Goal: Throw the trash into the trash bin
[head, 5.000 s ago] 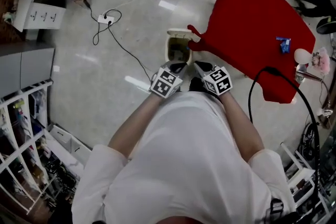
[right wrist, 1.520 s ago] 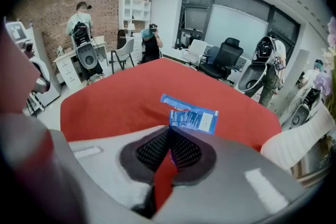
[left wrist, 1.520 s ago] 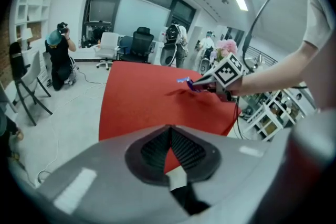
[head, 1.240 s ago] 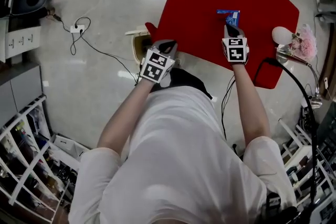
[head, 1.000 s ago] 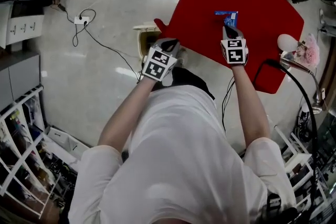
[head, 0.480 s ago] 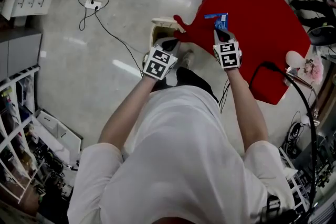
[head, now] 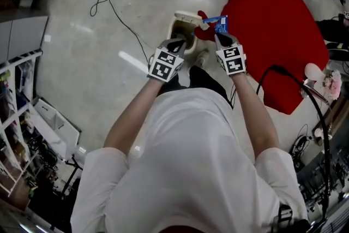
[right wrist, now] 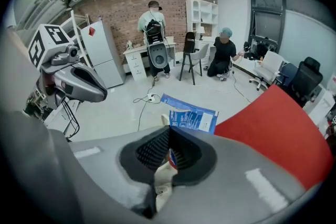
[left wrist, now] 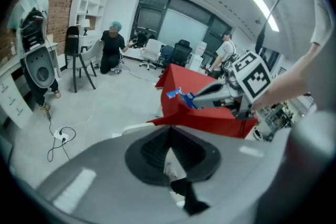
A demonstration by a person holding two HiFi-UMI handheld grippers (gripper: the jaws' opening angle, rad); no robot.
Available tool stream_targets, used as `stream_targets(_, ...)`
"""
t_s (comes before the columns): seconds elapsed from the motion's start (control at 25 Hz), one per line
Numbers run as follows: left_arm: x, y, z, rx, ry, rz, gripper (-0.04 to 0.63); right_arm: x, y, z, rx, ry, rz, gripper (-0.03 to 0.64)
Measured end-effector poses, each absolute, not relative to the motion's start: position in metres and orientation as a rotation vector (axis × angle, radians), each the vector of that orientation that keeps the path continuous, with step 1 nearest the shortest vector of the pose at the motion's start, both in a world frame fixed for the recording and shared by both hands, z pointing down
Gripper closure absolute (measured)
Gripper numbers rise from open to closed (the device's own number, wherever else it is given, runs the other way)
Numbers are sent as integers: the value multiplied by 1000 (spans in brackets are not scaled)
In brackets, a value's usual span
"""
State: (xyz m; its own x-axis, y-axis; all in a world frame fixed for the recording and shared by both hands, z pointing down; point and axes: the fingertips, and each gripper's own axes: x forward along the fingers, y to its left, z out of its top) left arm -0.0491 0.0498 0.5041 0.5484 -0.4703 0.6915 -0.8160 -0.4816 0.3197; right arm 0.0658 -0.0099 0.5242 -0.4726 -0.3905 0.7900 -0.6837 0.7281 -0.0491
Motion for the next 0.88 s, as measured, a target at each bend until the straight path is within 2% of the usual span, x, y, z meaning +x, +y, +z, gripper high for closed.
stream_targets(0.44, -98, 62, 528, 2064, -1077, 677, 591, -16, 33, 557, 610, -2181, 622, 612)
stream_targets(0.88, -127, 64, 583, 2005, -1092, 671, 591, -34, 31, 622, 602, -2136, 712, 612)
